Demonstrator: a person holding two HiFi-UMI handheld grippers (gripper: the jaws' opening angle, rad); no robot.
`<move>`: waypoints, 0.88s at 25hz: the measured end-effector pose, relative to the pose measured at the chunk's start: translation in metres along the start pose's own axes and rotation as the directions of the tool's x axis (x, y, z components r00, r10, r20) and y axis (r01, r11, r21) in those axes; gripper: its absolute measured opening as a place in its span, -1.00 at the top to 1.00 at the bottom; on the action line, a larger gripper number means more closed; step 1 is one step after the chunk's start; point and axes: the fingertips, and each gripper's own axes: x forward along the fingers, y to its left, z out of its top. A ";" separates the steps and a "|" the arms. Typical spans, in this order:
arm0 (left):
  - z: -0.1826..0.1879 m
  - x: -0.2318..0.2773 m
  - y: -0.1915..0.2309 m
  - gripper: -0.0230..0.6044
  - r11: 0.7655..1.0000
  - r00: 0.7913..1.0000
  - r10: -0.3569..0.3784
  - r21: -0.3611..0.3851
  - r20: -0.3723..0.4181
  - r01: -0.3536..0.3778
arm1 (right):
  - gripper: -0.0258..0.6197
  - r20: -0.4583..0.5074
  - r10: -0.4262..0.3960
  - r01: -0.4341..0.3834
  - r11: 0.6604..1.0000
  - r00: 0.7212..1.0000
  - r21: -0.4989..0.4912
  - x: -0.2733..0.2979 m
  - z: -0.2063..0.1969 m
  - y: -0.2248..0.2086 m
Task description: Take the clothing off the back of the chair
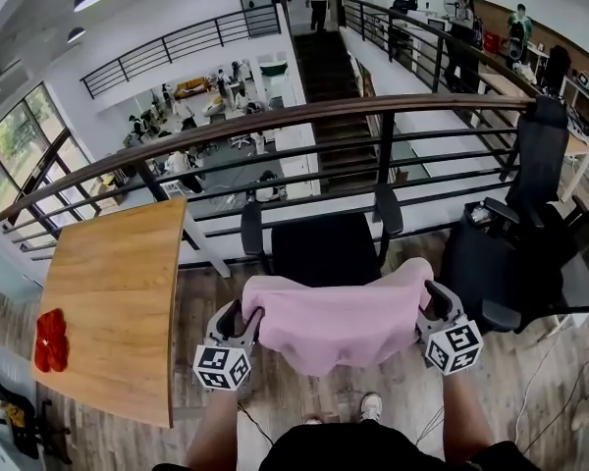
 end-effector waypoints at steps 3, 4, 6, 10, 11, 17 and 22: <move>0.000 0.007 -0.002 0.26 1.000 1.000 -0.012 0.007 -0.005 0.012 | 0.40 0.007 0.030 -0.030 1.000 1.000 -0.004 0.008 0.004 0.003; 0.001 0.009 -0.003 0.31 1.000 1.000 -0.015 0.013 -0.005 0.016 | 0.43 0.006 0.034 -0.034 0.999 0.999 -0.011 0.010 0.004 0.003; 0.003 0.010 -0.002 0.49 1.000 1.000 -0.009 0.025 0.001 0.009 | 0.59 0.003 0.032 -0.032 0.999 0.999 -0.029 0.013 0.006 0.002; 0.010 0.009 0.001 0.85 0.999 1.000 0.015 0.051 0.015 -0.016 | 0.87 0.010 -0.016 0.016 0.999 1.000 -0.049 0.010 0.009 -0.004; 0.012 0.008 0.001 0.85 0.999 1.000 0.018 0.051 0.017 -0.019 | 0.87 0.014 -0.027 0.028 0.999 1.000 -0.045 0.009 0.010 -0.006; 0.025 -0.006 0.008 0.85 0.999 0.999 0.023 0.035 0.036 -0.024 | 0.87 0.040 -0.085 0.086 0.996 0.996 -0.026 -0.004 0.023 -0.015; 0.044 -0.021 0.006 0.86 1.000 0.997 0.005 0.003 0.081 -0.005 | 0.87 0.076 -0.120 0.124 0.991 0.990 -0.046 -0.017 0.043 -0.024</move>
